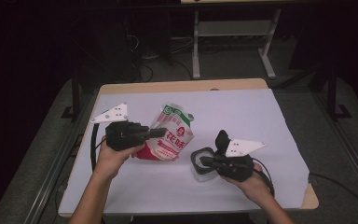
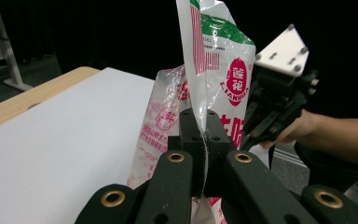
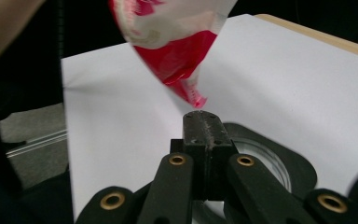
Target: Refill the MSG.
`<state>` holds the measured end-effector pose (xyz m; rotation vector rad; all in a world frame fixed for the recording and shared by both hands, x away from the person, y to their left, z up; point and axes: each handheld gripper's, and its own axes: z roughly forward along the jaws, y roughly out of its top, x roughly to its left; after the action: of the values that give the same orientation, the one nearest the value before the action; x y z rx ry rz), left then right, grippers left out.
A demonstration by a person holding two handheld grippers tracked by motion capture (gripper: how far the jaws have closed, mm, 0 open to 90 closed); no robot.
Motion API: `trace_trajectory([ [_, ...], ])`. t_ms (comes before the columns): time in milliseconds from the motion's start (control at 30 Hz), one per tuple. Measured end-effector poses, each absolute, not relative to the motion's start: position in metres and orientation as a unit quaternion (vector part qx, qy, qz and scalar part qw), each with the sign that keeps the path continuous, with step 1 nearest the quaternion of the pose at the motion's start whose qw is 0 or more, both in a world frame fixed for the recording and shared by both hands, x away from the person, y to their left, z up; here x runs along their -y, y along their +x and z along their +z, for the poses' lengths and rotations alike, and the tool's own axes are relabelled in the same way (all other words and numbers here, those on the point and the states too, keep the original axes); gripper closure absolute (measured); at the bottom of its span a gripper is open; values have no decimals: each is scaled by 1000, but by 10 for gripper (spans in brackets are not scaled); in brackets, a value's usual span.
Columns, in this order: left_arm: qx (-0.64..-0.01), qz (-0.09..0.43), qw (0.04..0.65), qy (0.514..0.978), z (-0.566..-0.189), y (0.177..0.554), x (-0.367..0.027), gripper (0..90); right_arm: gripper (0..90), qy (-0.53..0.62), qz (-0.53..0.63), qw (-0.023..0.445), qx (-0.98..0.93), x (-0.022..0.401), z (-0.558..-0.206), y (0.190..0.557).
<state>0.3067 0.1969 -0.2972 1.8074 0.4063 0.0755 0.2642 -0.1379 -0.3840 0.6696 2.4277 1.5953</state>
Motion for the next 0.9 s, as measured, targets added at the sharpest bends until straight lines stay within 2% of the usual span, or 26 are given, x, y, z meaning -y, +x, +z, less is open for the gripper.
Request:
trace_trajectory([
  [500, -153, 20, 603, 783, -277, 296, -189, 900, 900, 248, 511, 140, -811, 89, -392, 272],
  [900, -143, 6, 605, 783, -268, 291, -176, 900, 900, 240, 526, 151, -802, 75, -393, 268],
])
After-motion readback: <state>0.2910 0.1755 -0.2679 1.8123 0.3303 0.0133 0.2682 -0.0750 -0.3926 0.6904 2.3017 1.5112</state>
